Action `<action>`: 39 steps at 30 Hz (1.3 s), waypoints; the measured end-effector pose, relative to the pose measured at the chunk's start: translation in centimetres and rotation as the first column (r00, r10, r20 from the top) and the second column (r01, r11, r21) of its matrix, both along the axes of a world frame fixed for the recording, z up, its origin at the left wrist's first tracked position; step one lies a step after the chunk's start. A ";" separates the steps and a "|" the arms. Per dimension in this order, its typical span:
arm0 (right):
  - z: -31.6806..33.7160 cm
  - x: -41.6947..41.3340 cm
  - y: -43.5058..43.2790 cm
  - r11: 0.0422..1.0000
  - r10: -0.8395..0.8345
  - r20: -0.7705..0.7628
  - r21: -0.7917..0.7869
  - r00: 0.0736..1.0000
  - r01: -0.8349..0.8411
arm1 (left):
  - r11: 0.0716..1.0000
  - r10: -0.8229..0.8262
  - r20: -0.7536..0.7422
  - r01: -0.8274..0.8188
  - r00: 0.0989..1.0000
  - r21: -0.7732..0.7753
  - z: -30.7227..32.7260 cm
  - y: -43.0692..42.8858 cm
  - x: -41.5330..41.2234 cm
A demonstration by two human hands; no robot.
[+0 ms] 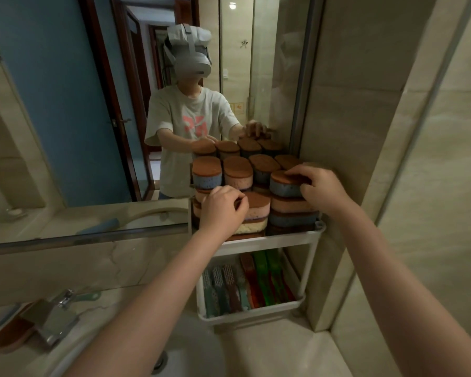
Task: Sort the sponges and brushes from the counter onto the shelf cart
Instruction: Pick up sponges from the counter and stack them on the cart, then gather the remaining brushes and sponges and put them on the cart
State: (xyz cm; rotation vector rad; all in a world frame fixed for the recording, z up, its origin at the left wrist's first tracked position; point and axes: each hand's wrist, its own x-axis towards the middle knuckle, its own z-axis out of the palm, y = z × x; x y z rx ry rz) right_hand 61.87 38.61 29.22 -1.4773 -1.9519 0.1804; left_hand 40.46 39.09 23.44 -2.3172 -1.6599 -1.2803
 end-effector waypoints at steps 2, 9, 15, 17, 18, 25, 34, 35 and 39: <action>-0.6 -0.1 -0.3 0.999 0.032 0.011 0.027 0.999 -0.032 | 1.000 0.002 0.010 -0.002 1.000 0.004 -0.1 0.0 0.0; -2.6 -1.0 -1.0 0.973 -0.098 0.123 0.220 0.988 0.069 | 0.999 -0.030 0.053 0.032 0.998 -0.041 0.1 0.2 -0.3; -3.2 -5.3 -2.9 0.942 -0.025 0.126 0.334 0.992 -0.019 | 0.997 -0.016 0.207 0.000 0.978 0.078 -0.3 -1.7 -2.1; -4.0 -7.6 -3.7 0.926 0.015 0.135 0.373 0.991 -0.065 | 0.994 -0.015 0.277 -0.017 0.961 0.112 -0.9 -2.6 -3.8; -4.5 -8.9 -4.1 0.917 0.041 0.135 0.389 0.990 -0.091 | 0.993 -0.012 0.310 -0.026 0.951 0.117 -1.4 -3.1 -4.9; -7.9 -20.4 -6.1 0.894 0.263 0.161 0.329 0.951 -0.303 | 0.990 0.125 0.378 -0.142 0.917 0.018 -7.0 -6.9 -15.8; -14.3 -38.6 -7.1 0.863 0.505 0.053 -0.020 0.861 -0.505 | 0.861 0.502 0.332 -0.427 0.798 -0.277 -14.5 -12.8 -35.1; -15.1 -40.7 -7.3 0.849 0.526 0.032 -0.074 0.850 -0.523 | 0.833 0.545 0.321 -0.457 0.775 -0.311 -15.2 -13.6 -37.2; -18.1 -48.4 -8.2 0.798 0.559 -0.042 -0.243 0.828 -0.551 | 0.675 0.715 0.237 -0.562 0.658 -0.477 -17.9 -16.2 -45.2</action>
